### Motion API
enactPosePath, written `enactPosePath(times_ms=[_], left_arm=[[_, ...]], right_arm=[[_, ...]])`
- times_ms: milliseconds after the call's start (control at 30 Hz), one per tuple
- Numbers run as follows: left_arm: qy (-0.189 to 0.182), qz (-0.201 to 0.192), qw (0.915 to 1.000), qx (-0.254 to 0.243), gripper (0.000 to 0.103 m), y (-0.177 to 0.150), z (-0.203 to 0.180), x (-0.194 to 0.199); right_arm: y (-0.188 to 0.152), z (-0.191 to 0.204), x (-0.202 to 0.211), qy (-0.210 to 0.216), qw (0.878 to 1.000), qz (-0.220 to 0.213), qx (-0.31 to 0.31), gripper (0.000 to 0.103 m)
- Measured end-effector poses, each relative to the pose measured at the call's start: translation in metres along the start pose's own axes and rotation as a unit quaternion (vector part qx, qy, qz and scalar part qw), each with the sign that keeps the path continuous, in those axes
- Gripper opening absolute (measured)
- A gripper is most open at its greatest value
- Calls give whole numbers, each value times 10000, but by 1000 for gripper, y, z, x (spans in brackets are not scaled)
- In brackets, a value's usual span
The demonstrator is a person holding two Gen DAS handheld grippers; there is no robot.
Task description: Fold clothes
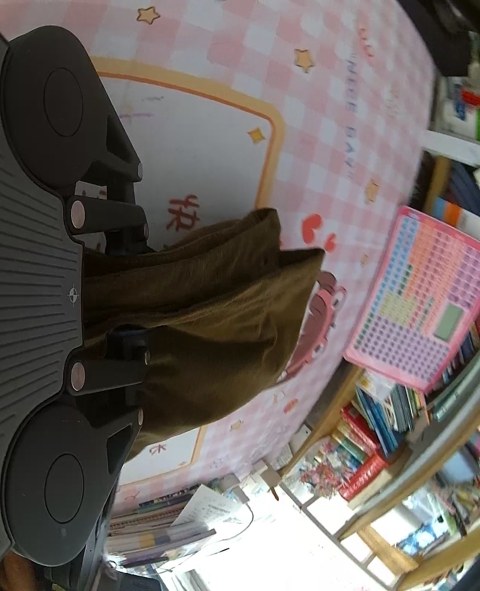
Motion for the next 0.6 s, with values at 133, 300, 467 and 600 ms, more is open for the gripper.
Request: enactPosePath(times_ms=[133, 300, 467, 600], left_arm=[[-31, -124, 9999, -91, 30, 2, -11, 6], [13, -191, 9993, -315, 30, -1, -26, 7], [27, -203, 9991, -372, 30, -2, -37, 1], [51, -227, 9989, -403, 30, -3, -45, -2]], right_arm=[[2, -2, 14, 61, 9996, -224, 169, 26], [3, -8, 22, 89, 9991, -343, 231, 26], [4, -18, 27, 106, 9990, -373, 208, 26], [5, -26, 32, 134, 9989, -405, 205, 26]])
Point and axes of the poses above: each gripper's, at about its wrist camera, not at the fingertips, and x roughly against the way its jaws point, z to its left, y to its top, the point moved 2 cm from there along -x, roughly the way its jaws point, and after that the axes turned 8 degrees about -y, right-handed, at the moved point
